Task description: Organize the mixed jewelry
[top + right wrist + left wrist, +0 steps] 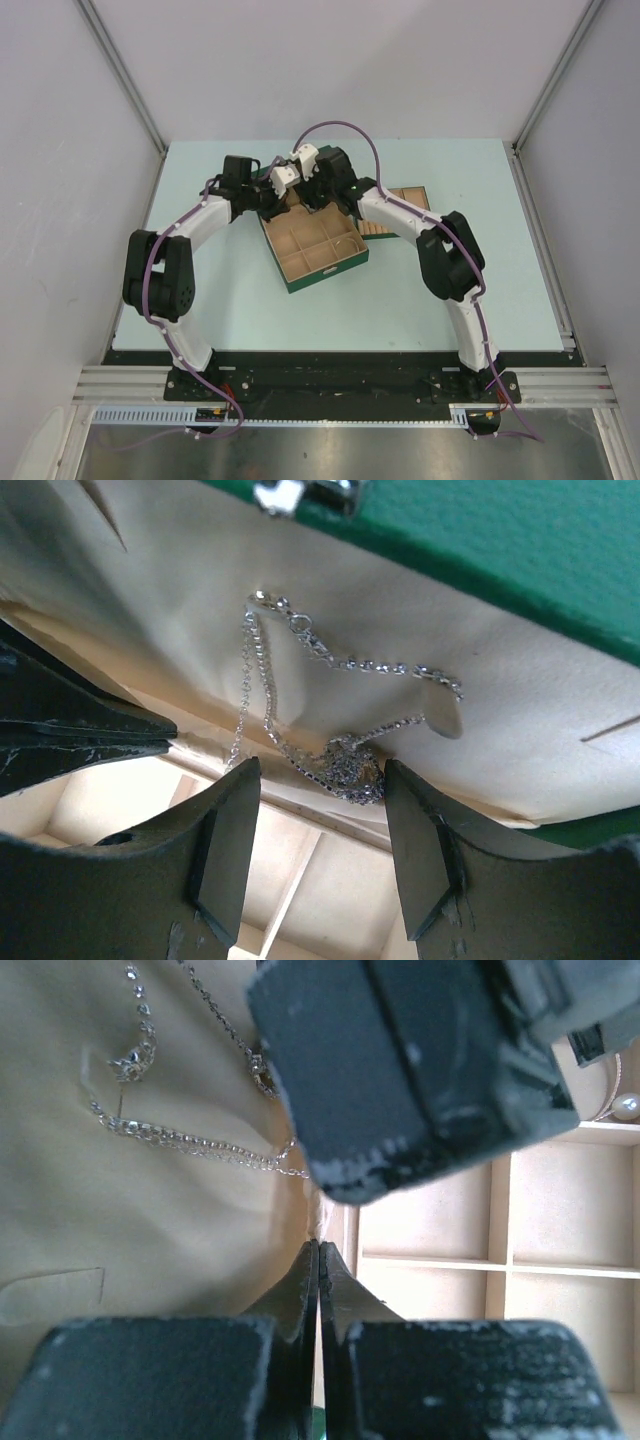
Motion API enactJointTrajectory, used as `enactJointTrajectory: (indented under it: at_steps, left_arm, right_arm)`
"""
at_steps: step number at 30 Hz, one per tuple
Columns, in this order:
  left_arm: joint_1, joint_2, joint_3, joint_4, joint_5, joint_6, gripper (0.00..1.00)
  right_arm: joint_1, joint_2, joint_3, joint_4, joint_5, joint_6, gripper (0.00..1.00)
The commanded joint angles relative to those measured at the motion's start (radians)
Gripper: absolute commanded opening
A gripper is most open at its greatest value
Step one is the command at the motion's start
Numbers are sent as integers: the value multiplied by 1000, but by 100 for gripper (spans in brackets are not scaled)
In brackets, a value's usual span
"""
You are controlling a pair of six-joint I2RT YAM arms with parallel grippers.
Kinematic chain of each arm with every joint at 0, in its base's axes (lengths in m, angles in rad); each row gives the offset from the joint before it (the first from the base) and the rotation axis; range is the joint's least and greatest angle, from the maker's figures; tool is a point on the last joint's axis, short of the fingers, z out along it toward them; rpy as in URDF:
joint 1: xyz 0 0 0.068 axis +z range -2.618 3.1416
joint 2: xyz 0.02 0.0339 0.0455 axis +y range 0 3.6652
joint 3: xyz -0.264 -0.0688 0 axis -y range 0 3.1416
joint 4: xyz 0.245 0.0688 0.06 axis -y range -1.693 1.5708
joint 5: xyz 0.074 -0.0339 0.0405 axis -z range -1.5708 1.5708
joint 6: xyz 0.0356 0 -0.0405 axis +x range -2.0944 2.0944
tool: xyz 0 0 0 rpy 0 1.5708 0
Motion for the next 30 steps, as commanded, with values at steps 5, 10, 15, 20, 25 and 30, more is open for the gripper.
enactJointTrajectory:
  at_steps: [5, 10, 15, 20, 25, 30]
  left_arm:
    - [-11, -66, 46, 29, 151, -5, 0]
    - [-12, -70, 50, 3, 173, 9, 0]
    - [-12, -72, 52, -2, 168, 15, 0]
    - [-14, -73, 53, 3, 170, 11, 0]
    - [-14, -73, 53, 4, 174, 9, 0]
    - [-15, -75, 55, 1, 170, 12, 0]
  right_arm:
    - [16, 47, 75, -37, -84, 19, 57]
    - [19, 57, 89, -35, -82, 33, 57]
    - [17, 62, 111, -43, -108, 53, 58]
    - [20, 68, 127, -51, -116, 56, 58]
    - [29, 76, 121, -48, -104, 47, 57]
    - [40, 90, 123, -48, -85, 36, 57]
